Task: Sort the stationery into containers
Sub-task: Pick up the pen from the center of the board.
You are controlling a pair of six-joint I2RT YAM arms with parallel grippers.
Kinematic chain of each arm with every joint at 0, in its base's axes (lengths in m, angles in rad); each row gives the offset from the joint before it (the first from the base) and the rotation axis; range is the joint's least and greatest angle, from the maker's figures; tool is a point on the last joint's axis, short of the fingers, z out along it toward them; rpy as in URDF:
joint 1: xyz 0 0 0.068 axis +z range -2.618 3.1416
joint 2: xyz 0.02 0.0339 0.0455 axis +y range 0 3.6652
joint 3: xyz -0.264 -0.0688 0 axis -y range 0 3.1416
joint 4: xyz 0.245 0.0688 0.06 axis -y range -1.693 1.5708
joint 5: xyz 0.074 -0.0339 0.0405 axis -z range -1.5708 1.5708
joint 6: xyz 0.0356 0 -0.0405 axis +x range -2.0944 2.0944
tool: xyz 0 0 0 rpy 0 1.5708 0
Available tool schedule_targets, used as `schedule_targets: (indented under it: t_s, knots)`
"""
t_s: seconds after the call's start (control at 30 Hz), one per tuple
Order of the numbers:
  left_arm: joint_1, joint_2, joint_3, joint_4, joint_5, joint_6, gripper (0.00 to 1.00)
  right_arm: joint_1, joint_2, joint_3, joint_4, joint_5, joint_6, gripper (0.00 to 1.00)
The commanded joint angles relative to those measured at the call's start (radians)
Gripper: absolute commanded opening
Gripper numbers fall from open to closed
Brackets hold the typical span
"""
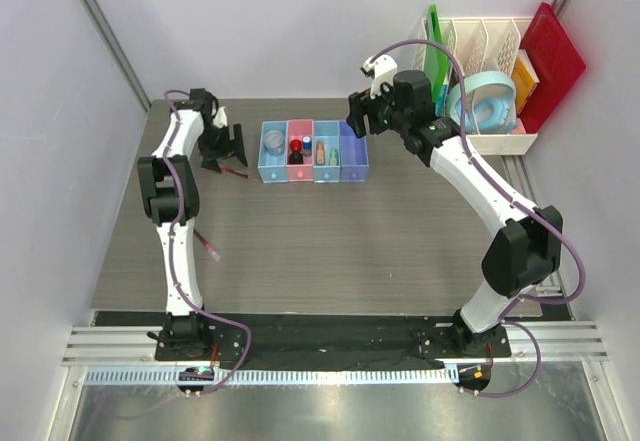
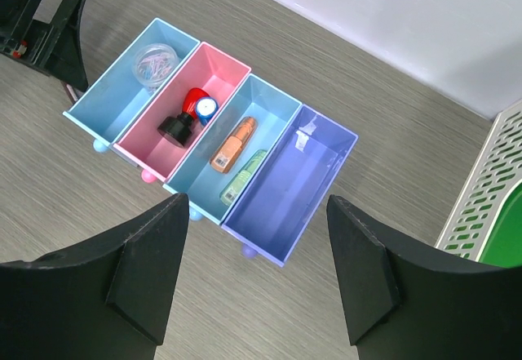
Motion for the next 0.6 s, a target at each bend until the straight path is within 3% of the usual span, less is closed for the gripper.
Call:
schedule_targets:
  t_s: [0.0,0.37,0.5,0.53,0.57]
  knots:
    - [-0.015,0.080,0.059,0.004,-0.076,0.024,0.84,-0.001,-0.058,-0.011,0.031,-0.009,0.009,0.74]
    - [-0.136,0.147,0.128,-0.073,-0.214,0.142,0.77,-0.013,-0.086,-0.029,0.033,-0.029,0.027,0.73]
    - [-0.152,0.137,0.104,-0.080,-0.226,0.154,0.58,-0.019,-0.112,-0.035,0.033,-0.041,0.043,0.73]
    - [-0.150,0.132,0.098,-0.080,-0.234,0.159,0.44,-0.021,-0.118,-0.037,0.031,-0.047,0.046,0.74]
    - [-0.150,0.129,0.089,-0.082,-0.235,0.165,0.39,-0.019,-0.122,-0.038,0.031,-0.049,0.050,0.74]
